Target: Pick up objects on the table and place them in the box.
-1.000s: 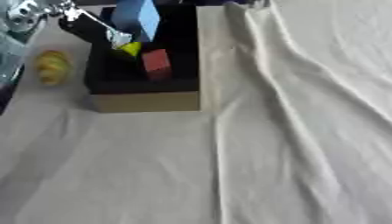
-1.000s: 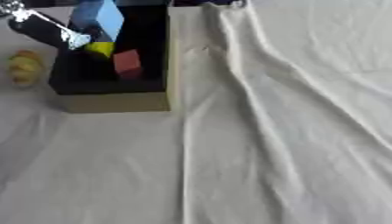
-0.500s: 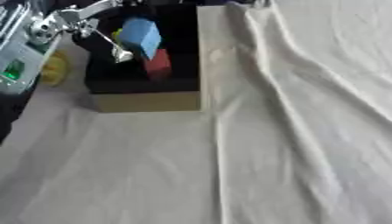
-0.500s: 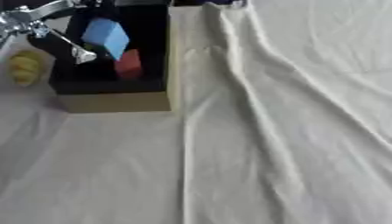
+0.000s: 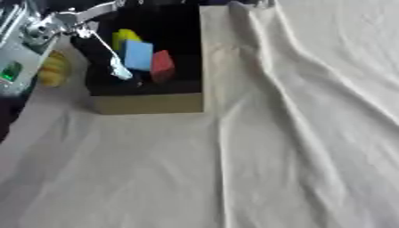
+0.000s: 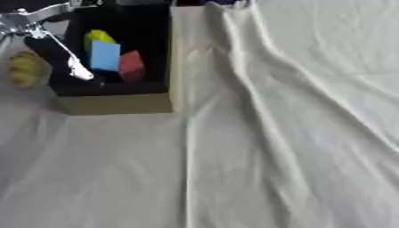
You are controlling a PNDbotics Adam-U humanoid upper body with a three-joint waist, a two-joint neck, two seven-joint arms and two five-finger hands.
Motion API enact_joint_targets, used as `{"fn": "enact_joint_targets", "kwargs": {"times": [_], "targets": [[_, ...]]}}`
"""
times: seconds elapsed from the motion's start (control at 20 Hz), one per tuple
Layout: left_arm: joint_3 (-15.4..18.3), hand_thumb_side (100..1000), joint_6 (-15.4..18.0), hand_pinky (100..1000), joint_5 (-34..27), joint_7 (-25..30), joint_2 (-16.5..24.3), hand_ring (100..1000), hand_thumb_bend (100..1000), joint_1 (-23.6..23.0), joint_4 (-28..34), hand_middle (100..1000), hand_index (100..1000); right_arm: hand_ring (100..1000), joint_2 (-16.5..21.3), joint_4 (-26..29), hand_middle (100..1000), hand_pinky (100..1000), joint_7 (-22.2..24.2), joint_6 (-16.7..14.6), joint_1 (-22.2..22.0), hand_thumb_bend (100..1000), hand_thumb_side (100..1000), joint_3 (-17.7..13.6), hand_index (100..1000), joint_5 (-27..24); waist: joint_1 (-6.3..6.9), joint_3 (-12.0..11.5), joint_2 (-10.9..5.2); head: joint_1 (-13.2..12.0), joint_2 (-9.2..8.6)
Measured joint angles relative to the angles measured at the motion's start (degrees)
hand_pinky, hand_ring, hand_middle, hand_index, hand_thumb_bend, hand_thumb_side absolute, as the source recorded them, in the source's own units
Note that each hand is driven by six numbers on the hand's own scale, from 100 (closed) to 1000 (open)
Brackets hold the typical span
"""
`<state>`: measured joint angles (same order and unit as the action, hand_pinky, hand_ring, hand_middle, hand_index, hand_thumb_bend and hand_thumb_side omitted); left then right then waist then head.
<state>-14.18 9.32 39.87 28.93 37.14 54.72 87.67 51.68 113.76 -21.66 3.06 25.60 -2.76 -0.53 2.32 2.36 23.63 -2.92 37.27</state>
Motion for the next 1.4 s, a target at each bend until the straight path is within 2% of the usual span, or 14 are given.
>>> {"fn": "enact_joint_targets", "kwargs": {"times": [0.2,0.35,0.55,0.7,1.0,1.4], "targets": [[2.7,310,-2.0,808,-2.0,-0.9,2.7,786,734,-2.3,2.3,743,862,660,0.0,0.0,558,732,-0.2,0.1,-0.9,100,715,0.0,687,0.0,0.00,-1.3,-0.03,0.6,0.42],[5.4,327,-3.9,804,-3.2,-1.5,6.1,779,703,-5.8,3.8,735,866,659,0.0,0.0,558,731,-0.4,0.1,-1.2,100,716,-0.2,687,0.0,0.00,-2.2,-0.04,1.1,0.52],[9.0,343,-6.7,803,-5.8,-1.5,9.0,777,717,-10.1,3.3,736,871,662,0.0,0.0,558,732,-0.8,0.2,-1.5,100,716,-0.6,687,0.0,0.00,-2.9,-0.04,1.6,0.55],[10.4,346,-7.9,797,-6.7,-1.6,10.3,781,749,-12.3,1.7,738,874,664,0.0,0.0,559,732,-0.8,0.2,-1.9,100,715,-0.6,687,0.0,0.00,-2.8,-0.04,1.9,0.55],[10.9,318,-7.9,796,-6.6,-0.9,11.8,786,786,-13.9,-0.9,745,877,664,0.0,0.0,559,733,-0.9,0.2,-1.9,100,717,-0.7,687,0.0,-0.03,-2.7,-0.04,1.8,0.50],[10.1,274,-7.6,792,-4.4,-0.5,11.7,805,748,-13.1,-4.4,786,893,662,-0.1,0.0,558,732,-1.0,0.2,-1.9,100,717,-0.7,687,0.0,-0.22,-1.9,-0.04,1.1,0.39]]}}
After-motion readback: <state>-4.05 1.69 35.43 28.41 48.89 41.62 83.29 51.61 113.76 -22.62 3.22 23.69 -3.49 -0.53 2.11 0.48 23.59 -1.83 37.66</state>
